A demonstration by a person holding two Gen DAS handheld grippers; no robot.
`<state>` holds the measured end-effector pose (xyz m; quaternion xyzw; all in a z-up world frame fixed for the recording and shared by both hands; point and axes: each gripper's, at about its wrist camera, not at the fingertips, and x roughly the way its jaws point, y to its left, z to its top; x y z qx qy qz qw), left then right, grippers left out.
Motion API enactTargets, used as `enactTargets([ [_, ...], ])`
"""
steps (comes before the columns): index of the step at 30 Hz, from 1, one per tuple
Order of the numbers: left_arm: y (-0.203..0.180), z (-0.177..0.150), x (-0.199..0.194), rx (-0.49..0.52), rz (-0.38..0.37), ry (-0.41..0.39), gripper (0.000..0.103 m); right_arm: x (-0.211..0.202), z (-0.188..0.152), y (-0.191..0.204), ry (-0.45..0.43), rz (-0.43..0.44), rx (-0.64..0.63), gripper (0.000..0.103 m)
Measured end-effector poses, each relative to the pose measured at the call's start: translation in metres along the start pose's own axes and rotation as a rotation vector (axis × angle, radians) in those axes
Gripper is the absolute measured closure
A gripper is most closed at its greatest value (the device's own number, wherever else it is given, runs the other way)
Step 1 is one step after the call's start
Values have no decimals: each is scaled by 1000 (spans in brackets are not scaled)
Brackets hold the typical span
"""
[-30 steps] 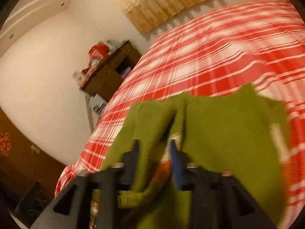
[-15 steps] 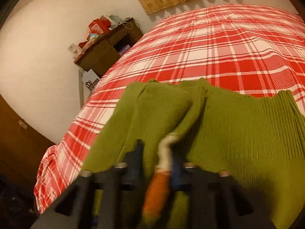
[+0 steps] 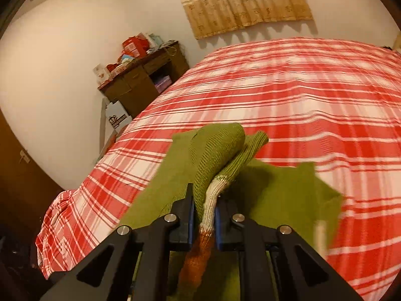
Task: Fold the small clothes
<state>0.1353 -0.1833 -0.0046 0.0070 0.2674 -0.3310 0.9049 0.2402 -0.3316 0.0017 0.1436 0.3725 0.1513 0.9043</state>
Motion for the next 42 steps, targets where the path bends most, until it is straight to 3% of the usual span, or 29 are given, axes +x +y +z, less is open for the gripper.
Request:
enactTargets([
  [9,-47,-3,34,41,-95,59,89,-17,-16,-70,31,-70,83,91],
  [12,-55,-14,42,77,-76,87,89,-3,-31,-85,76,-78,100,91],
  [15,-54,-18,43,74,-87,130,89,-1,-37,-84,54,-87,73,91],
  [19,-47,-22,27,71,-90,159,88,-5,-41,-87,34,-82,130,87],
  [21,-42,-28,10,78,-113,156,80,-14,-44,-88,33,-56,178,84],
  [23,-30,-37,-15,70,-135,152,63,-34,-52,-91,14,-38,234,81],
  [25,-18,-47,-36,65,-133,144,52,-64,-65,-92,-40,-34,287,75],
  [28,6,-66,-64,36,-65,154,46,-105,-88,-86,-99,-40,323,63],
  [34,54,-78,-79,-92,93,177,46,-147,-120,-48,-129,-29,255,61],
  [40,54,-69,-51,-86,209,194,46,-118,-115,2,-34,-15,23,61],
  [42,48,-66,-34,-56,244,222,40,-91,-114,2,21,-62,0,61],
])
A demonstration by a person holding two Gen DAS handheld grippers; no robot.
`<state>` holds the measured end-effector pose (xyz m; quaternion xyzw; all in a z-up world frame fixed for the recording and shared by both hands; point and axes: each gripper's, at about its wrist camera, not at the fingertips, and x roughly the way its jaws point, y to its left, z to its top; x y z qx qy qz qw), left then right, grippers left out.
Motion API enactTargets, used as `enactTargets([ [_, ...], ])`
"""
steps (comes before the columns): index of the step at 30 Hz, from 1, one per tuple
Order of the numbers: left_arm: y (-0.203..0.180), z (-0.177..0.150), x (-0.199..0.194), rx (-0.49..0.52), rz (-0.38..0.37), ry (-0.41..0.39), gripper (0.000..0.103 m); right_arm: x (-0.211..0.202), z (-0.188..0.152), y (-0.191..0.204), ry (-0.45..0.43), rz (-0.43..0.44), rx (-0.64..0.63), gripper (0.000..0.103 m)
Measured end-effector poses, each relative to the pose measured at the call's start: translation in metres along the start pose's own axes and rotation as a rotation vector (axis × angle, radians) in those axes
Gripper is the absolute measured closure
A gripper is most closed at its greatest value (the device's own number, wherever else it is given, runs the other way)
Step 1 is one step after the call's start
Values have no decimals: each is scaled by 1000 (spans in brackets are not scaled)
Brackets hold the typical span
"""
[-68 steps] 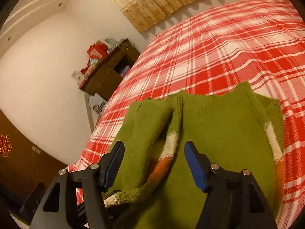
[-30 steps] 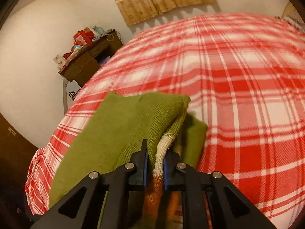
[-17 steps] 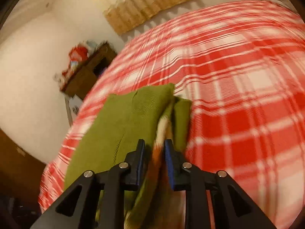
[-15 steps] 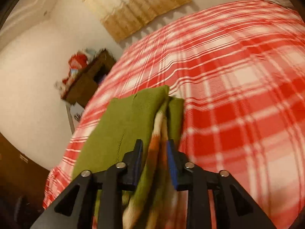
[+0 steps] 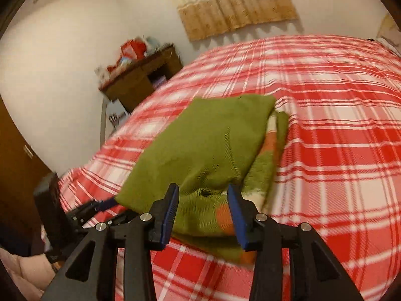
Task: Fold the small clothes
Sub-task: 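Fold the right-held edge over the bundle while the left tool presses it flat, then open both tools and lift them off the folded sweater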
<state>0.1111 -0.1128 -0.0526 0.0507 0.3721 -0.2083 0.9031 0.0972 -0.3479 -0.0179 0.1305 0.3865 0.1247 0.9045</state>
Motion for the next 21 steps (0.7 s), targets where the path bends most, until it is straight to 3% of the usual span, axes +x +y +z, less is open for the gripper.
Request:
enactTargets([
  [3,-7,2,10,17,29,11,39,17,-5,-7,44,-21,23,61],
  [6,1,0,8,-2,36,9,39,20,-23,-11,40,25,51,62],
  [7,5,2,9,-17,28,14,44,19,-27,-8,37,25,38,71],
  [8,10,3,10,-40,4,20,56,19,-29,-7,42,18,32,79],
  [9,13,4,11,-55,-29,19,65,20,-30,-8,55,16,41,93],
  [10,14,5,9,-61,-66,17,81,19,-30,-10,64,31,68,94],
  [11,13,6,7,-52,-80,13,85,17,-29,-11,60,40,83,95],
  [14,10,11,-5,-10,-45,-24,87,-5,-27,-11,9,50,67,96],
  [18,16,13,-8,-7,-60,-31,87,-38,-31,-21,-85,57,138,97],
  [21,11,3,1,30,-39,1,86,-32,-43,-29,-46,3,151,97],
])
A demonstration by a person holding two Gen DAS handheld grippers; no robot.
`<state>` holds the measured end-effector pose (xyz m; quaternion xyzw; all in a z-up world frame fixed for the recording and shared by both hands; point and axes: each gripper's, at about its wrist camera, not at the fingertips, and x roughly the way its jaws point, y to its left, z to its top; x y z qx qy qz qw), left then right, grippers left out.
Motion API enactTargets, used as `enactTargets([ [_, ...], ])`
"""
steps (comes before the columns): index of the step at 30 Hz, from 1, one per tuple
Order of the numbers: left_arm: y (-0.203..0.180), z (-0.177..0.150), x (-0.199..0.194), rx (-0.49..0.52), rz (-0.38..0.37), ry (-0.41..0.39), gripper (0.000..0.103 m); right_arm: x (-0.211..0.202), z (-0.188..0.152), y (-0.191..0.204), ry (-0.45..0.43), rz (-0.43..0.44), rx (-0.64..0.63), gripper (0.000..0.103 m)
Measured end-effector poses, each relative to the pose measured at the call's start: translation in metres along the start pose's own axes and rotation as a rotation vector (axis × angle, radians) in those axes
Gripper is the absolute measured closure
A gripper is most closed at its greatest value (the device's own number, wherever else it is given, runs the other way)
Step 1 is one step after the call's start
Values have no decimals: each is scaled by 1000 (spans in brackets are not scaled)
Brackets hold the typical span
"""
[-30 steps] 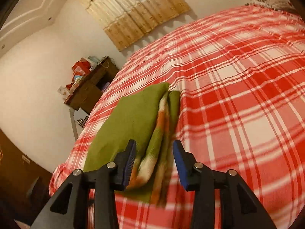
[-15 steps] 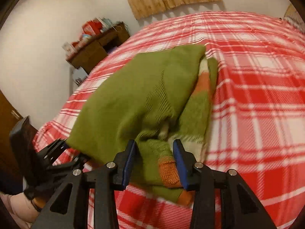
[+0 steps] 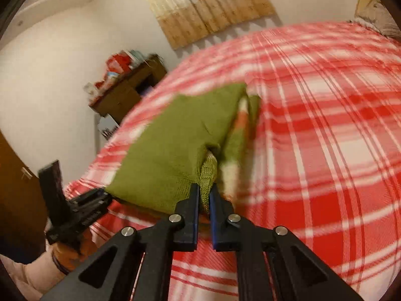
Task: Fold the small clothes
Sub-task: 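Open both tools and lift them off the folded sweater, then close the right tool on the striped sleeve end of the green bundle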
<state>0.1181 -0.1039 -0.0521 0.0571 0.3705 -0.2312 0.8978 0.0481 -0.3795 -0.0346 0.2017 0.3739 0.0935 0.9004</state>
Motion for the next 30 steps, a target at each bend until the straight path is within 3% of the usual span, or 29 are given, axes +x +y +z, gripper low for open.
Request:
enactTargets([
  [2,-3,-8,-1,25,13,-3,85,16,-15,-3,45,-46,-13,97],
  [6,4,-14,-14,55,-7,8,74,13,-17,-10,17,-29,27,97],
  [7,9,-15,-20,59,-16,11,70,14,-16,-6,23,-42,3,96],
  [11,28,-11,-46,23,-69,-54,66,1,-9,17,51,-109,-114,93],
  [14,37,10,-53,-8,-25,-132,66,-16,0,27,-25,-168,-181,81],
  [16,37,27,-46,-26,20,-149,66,-22,18,41,-114,-201,-227,64],
  [18,34,45,-31,-46,56,-146,66,-18,27,45,-124,-180,-228,64],
  [20,32,60,-18,-74,46,-149,66,-6,39,54,-134,-147,-232,64],
  [21,30,66,-11,-92,42,-148,66,2,44,59,-132,-134,-246,68],
  [22,28,69,-5,-105,36,-145,66,13,47,65,-121,-138,-266,90],
  [23,26,73,3,-120,32,-140,66,23,48,70,-96,-132,-284,101],
  [25,18,74,18,-137,41,-119,66,46,47,76,-22,-116,-311,103],
  [28,7,64,38,-129,68,-77,66,73,37,57,55,-259,-322,103],
  [30,-1,54,38,-103,108,-113,65,66,33,29,10,-174,-226,103],
])
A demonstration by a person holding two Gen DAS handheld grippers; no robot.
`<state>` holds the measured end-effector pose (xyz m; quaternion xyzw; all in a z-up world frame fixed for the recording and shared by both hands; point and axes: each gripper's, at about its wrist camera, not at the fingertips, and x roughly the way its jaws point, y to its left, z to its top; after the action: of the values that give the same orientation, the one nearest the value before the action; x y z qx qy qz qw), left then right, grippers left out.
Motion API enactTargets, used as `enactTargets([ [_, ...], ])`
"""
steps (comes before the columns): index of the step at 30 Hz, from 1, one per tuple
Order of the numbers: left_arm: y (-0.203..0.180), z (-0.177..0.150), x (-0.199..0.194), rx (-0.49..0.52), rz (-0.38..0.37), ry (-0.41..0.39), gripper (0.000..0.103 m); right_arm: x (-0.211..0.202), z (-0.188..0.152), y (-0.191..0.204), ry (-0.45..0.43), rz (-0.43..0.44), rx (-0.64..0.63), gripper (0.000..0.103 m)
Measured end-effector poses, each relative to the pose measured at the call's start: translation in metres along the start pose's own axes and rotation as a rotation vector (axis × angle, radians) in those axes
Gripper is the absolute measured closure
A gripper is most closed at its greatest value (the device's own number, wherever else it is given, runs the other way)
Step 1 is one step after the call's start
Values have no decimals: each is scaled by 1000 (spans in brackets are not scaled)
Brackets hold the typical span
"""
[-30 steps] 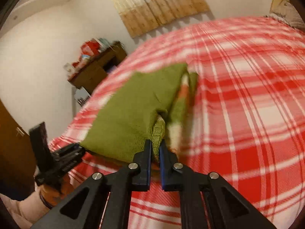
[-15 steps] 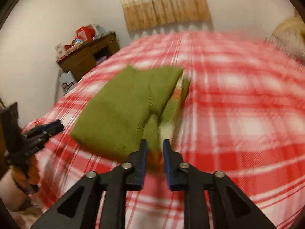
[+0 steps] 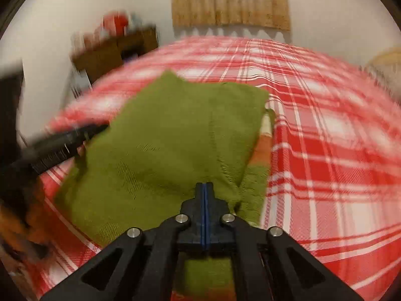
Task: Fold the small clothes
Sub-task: 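Close the right tool on the striped sleeve end of the green bundle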
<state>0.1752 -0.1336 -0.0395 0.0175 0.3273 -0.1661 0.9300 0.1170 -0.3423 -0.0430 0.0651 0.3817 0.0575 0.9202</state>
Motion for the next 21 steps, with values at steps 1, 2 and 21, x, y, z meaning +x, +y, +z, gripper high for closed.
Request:
enactTargets([
  [1,-4,-1,-2,16,13,-4,65,-2,-3,-14,-13,55,83,103],
  [2,-8,0,-2,31,29,-4,66,-2,-6,-21,-23,88,136,103],
  [21,-17,2,2,97,135,-7,66,-40,16,22,-148,-92,83,101],
])
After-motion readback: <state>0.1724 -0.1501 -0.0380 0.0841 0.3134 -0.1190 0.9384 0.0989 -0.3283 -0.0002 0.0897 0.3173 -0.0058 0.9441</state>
